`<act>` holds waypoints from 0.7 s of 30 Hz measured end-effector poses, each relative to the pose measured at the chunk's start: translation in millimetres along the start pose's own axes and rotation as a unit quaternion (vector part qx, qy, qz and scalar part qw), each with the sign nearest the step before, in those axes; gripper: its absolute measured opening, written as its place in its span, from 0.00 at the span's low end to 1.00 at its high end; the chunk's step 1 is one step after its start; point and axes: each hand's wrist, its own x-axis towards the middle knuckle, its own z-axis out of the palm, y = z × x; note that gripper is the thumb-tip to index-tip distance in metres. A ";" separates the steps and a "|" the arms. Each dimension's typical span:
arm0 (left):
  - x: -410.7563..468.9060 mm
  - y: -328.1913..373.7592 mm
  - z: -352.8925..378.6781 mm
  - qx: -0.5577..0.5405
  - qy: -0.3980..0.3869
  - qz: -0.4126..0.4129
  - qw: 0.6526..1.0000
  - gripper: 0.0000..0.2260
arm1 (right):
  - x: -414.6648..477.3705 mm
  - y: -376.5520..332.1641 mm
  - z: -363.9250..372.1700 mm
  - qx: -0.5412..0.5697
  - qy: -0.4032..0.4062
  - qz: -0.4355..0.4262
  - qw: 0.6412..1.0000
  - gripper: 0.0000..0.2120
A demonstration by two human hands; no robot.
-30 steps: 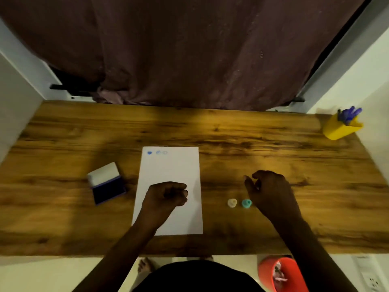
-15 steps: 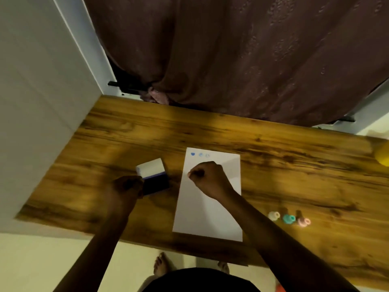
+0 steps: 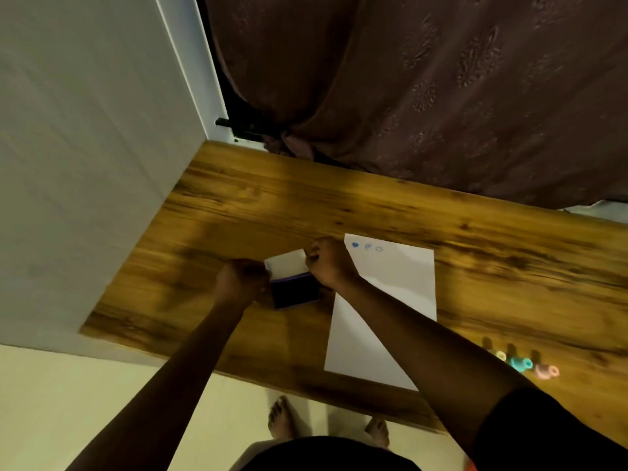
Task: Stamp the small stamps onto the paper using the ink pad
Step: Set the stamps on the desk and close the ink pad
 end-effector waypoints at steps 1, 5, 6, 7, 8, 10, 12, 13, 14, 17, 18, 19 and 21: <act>1.6 1.0 0.4 -0.011 -0.003 -0.004 1.000 0.05 | 1.2 -1.3 1.6 0.002 -0.001 0.003 1.000 0.10; 2.2 4.6 -0.3 -0.070 -0.011 -0.028 0.997 0.02 | 4.3 -0.6 4.5 -0.013 0.006 0.026 1.000 0.11; 1.4 5.3 -0.4 -0.077 -0.012 -0.024 0.997 0.03 | 4.8 0.4 4.1 -0.010 0.007 0.033 0.999 0.12; 0.6 5.2 -0.4 -0.078 -0.012 -0.020 0.997 0.03 | 5.2 1.1 3.2 -0.006 0.005 0.038 0.999 0.13; -0.1 4.7 -0.5 -0.079 -0.012 -0.019 0.997 0.04 | 5.0 1.4 2.2 -0.003 0.003 0.039 0.999 0.14; -2.0 2.4 -0.7 -0.083 -0.011 -0.013 0.996 0.07 | 4.0 2.4 0.4 -0.001 0.001 0.032 0.999 0.14; -3.9 0.5 -1.0 -0.081 -0.007 0.007 0.997 0.08 | 1.0 4.2 -2.0 0.001 0.003 0.025 1.000 0.14; -5.3 -0.1 -1.0 -0.083 -0.006 0.016 0.996 0.08 | -1.3 5.5 -3.9 0.004 0.004 0.023 1.000 0.14; -7.4 -0.7 -1.4 -0.090 -0.005 0.022 0.996 0.10 | -4.2 7.3 -5.6 0.007 0.006 0.022 1.000 0.13; -15.2 -3.8 -1.4 -0.124 0.000 0.009 0.992 0.14 | -16.5 12.6 -11.4 0.014 0.015 0.006 1.000 0.10; -18.6 -5.3 -1.1 -0.138 0.002 0.007 0.990 0.14 | -21.2 14.0 -12.8 0.017 0.020 -0.003 1.000 0.09; -22.5 -6.1 -0.7 -0.151 0.002 0.009 0.989 0.14 | -26.2 15.7 -14.0 0.023 0.026 -0.012 0.999 0.08; -29.9 -6.9 0.3 -0.168 0.003 0.019 0.986 0.14 | -35.0 18.9 -14.9 0.030 0.034 -0.025 0.999 0.07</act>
